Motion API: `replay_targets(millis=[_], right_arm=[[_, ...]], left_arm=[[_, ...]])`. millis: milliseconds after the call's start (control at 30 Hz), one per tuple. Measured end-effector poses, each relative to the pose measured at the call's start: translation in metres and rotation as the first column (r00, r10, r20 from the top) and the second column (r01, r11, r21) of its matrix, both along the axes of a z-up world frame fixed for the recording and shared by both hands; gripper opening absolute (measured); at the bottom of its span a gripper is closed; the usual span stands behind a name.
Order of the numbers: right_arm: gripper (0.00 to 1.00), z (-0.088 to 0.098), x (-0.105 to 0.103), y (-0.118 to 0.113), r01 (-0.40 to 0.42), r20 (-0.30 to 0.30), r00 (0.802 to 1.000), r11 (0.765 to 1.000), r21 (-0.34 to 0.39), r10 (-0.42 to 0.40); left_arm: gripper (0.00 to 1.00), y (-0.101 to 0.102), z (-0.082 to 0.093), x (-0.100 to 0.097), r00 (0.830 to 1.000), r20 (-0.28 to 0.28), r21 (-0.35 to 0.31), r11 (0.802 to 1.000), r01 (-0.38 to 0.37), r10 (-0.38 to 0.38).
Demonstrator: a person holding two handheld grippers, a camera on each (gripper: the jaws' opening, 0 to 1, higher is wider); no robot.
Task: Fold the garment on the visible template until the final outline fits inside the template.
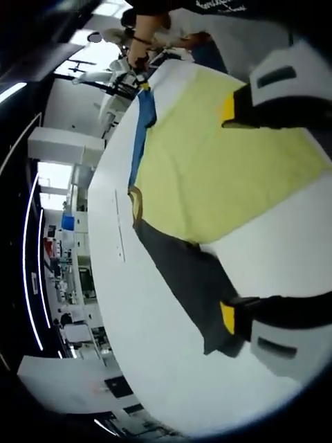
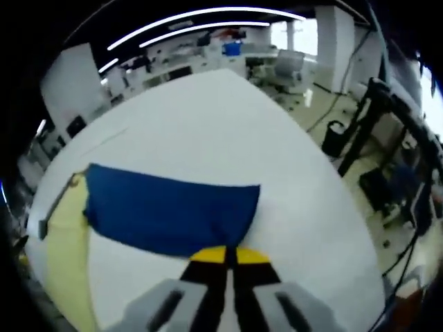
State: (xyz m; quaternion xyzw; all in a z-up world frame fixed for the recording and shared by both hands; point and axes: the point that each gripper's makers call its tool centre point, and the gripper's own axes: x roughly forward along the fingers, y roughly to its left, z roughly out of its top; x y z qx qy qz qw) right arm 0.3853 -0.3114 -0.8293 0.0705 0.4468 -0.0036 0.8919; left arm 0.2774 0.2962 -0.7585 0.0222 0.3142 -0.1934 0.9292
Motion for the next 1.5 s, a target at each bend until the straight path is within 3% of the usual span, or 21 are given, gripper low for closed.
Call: replay_targets(millis=[167,467,700,1100,1500], right_arm=[[0.00,-0.001,0.002,0.003,-0.002,-0.005,1.000,1.000,0.029,0.002],[0.00,0.016,0.007,0.010,0.015,0.038,0.999,0.997,0.070,-0.017],[0.00,0.035,0.019,0.027,-0.036,0.071,0.997,0.997,0.062,0.031],[0.00,0.063,0.039,0.073,-0.141,0.117,0.984,0.989,0.039,0.136],[0.00,0.083,0.059,0.117,-0.252,0.151,0.957,0.968,0.014,0.247]], left_arm=[[0.99,-0.003,0.001,-0.001,1.000,0.002,0.010,1.000,0.014,-0.014],[0.99,-0.003,-0.001,-0.006,1.000,-0.012,0.009,1.000,0.009,-0.009],[0.99,-0.004,0.000,-0.010,1.000,-0.016,-0.008,1.000,0.011,-0.011],[0.99,-0.005,-0.004,-0.021,0.999,-0.045,-0.033,0.999,-0.009,0.007],[0.99,-0.009,0.002,-0.022,1.000,-0.012,-0.009,1.000,0.016,-0.016]])
